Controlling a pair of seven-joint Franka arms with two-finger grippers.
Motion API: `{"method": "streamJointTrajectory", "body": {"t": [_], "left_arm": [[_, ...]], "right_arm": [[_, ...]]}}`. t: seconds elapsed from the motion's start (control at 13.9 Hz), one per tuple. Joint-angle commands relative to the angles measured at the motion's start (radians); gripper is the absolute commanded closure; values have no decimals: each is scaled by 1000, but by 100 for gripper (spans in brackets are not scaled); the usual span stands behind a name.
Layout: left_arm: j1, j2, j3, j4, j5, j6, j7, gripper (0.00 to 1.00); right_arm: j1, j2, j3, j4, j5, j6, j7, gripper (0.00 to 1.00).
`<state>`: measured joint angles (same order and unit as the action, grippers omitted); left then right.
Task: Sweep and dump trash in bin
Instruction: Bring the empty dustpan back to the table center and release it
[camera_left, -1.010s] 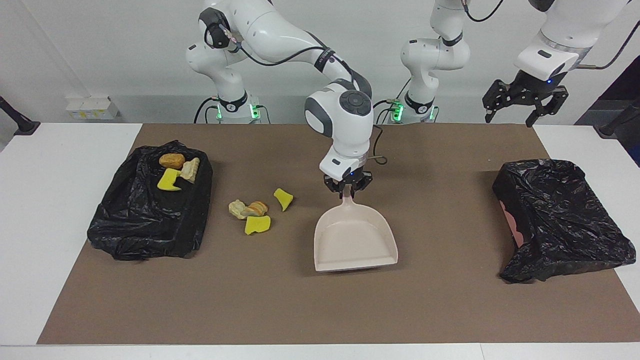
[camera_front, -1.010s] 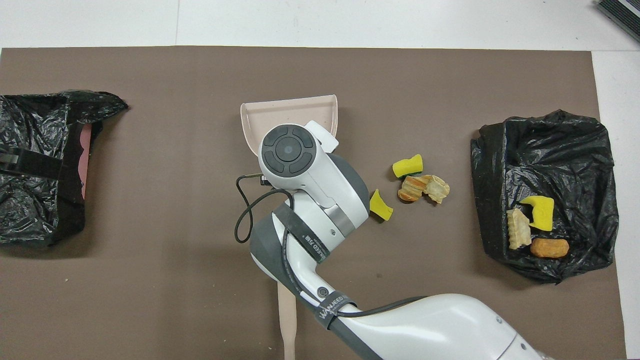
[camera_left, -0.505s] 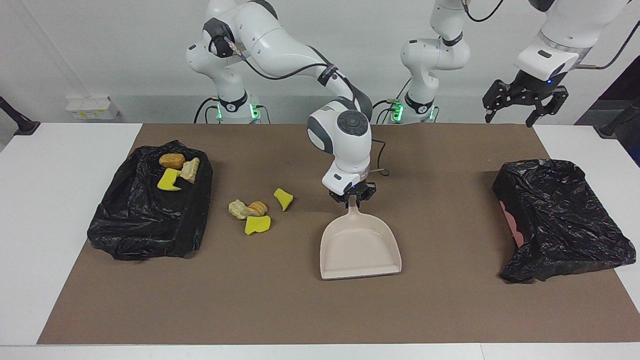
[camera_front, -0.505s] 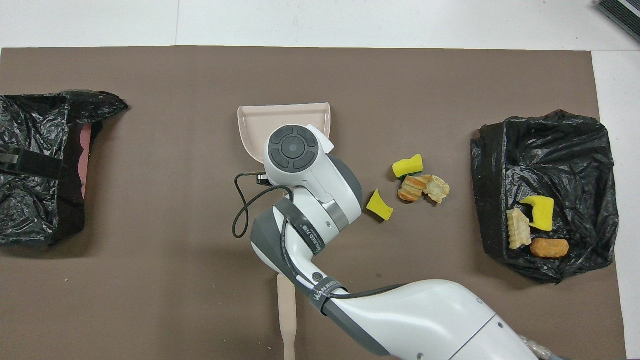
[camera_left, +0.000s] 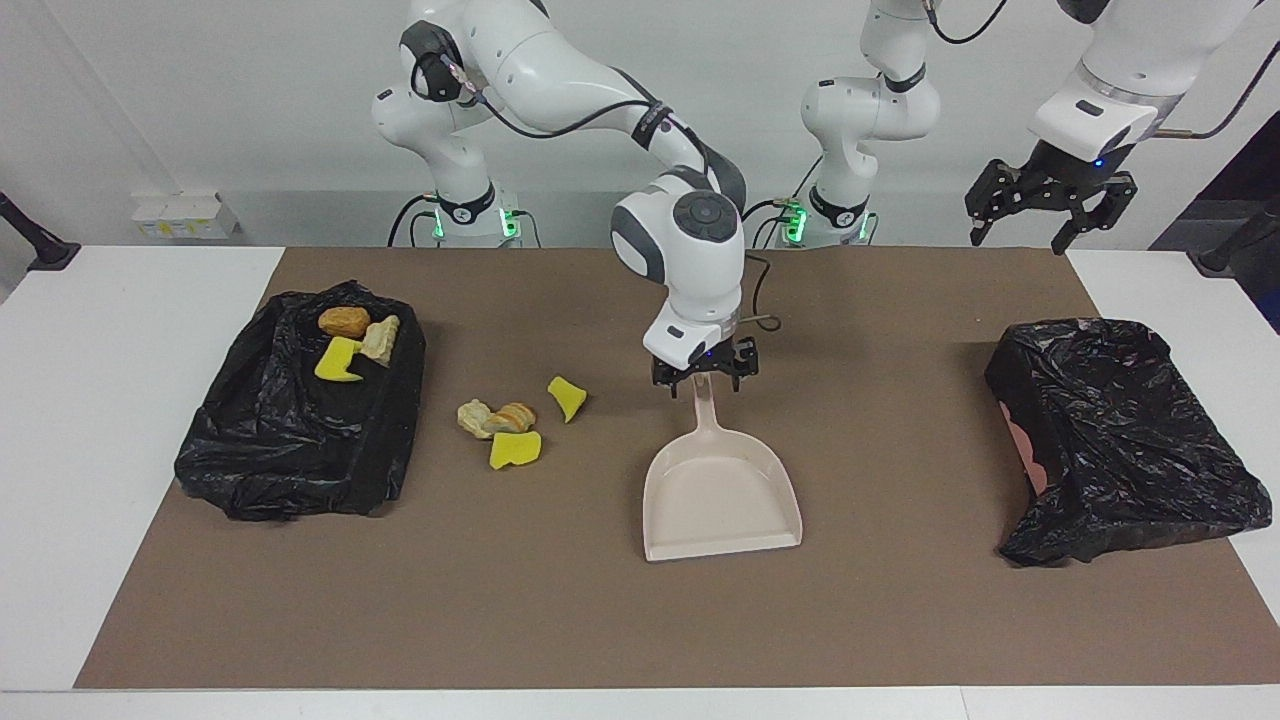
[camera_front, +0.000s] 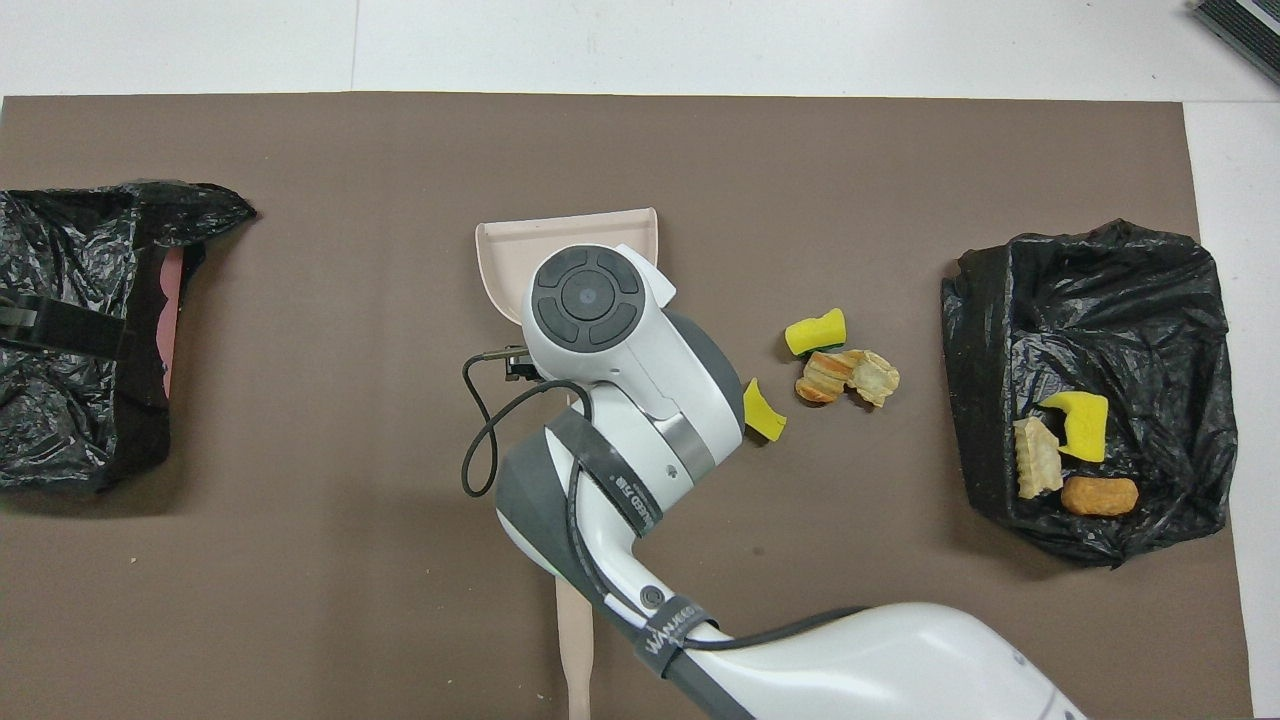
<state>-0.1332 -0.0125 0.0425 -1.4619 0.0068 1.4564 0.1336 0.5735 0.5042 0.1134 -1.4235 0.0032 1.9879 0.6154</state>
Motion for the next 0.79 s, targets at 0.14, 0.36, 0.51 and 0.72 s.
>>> {"method": "streamJointTrajectory", "body": {"t": [0.14,0.36,0.51,0.72], "left_arm": [[-2,-10,-16,-1,-13,-11,-2,0],[0,-23,-56,-24,-22,-4,-9,0],[3,-33,-107,-81,-31,69,-57,0],[4,-12,-222,-211,-30,229,-234,0]], "right_arm": [[0,-335,73,-351,102,-52,-28,0],[5,-444,162,-500,115,-73,-32,0],[55,-509,173,-606,228,-52,-20,0],[146,-535,173,-751,251,58,61,0]]}}
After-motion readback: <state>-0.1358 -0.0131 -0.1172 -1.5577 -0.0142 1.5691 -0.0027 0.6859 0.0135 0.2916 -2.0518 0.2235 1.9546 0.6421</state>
